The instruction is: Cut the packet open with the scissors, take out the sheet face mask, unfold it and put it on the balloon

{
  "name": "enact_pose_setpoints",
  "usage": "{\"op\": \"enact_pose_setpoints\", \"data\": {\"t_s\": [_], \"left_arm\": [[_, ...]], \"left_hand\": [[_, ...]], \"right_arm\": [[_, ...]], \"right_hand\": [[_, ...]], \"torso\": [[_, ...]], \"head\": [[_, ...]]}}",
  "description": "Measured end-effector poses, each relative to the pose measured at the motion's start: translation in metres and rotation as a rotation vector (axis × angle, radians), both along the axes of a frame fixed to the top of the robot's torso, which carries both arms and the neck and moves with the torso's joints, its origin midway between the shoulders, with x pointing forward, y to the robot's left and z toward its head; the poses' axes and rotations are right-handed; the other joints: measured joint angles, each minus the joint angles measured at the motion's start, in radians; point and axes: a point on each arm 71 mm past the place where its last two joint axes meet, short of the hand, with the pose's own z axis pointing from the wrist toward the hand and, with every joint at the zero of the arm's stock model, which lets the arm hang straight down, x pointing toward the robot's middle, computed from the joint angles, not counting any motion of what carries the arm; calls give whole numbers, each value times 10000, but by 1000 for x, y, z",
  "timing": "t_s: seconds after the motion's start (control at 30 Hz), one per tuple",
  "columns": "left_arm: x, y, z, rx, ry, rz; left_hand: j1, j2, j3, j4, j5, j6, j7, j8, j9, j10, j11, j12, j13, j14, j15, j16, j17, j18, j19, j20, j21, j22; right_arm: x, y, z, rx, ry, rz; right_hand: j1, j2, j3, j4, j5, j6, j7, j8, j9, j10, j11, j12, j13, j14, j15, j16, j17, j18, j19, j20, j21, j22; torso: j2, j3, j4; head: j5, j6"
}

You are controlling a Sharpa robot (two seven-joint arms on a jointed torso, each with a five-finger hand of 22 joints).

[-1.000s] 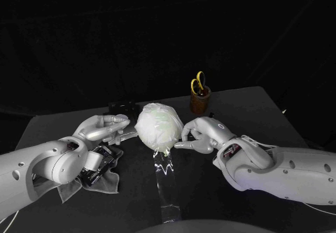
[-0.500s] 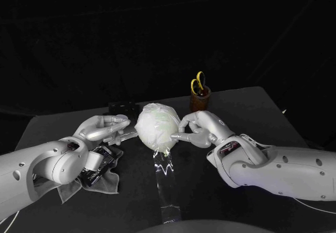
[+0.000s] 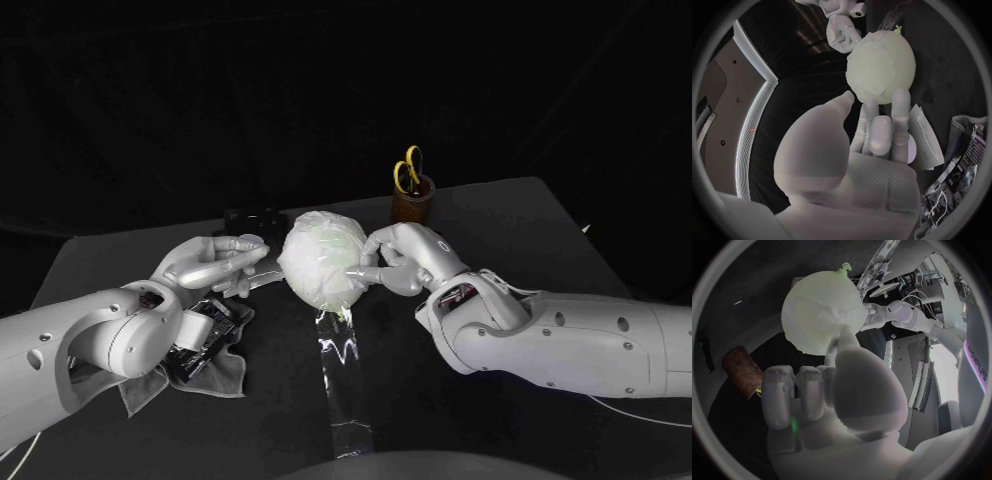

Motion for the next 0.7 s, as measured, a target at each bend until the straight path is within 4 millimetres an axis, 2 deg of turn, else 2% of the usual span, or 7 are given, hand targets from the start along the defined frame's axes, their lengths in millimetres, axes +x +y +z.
{"op": "enact_pose_setpoints", "data": {"t_s": [0.5, 0.7], "left_arm": [[0, 0, 0, -2, 2, -2], [0, 0, 0, 1, 4, 3]], "left_hand": [[0, 0, 0, 0, 0, 0, 0, 0, 0, 0, 1, 0, 0, 0, 0, 0, -5, -11, 0, 0, 0, -4], [0, 0, -31, 31, 0, 0, -1, 0, 0, 0, 1, 0, -20, 0, 0, 0, -4, 98, 38, -38, 0, -7]], "right_arm": [[2, 6, -3, -979, -158, 297], [-1, 9, -5, -1417, -157, 521]], "right_hand": [[849, -223, -2, -220, -1, 24, -25, 53, -92, 24, -25, 0, 2, -1, 1, -8, -1, 0, 36, -38, -11, 7], [914, -259, -31, -248, -1, 23, -25, 55, -114, 24, -25, -6, 3, -2, 2, -11, -9, 0, 35, -37, -20, 8]], "torso": [[-6, 2, -13], [-6, 1, -10]], "head": [[-32, -65], [-33, -93]]}}
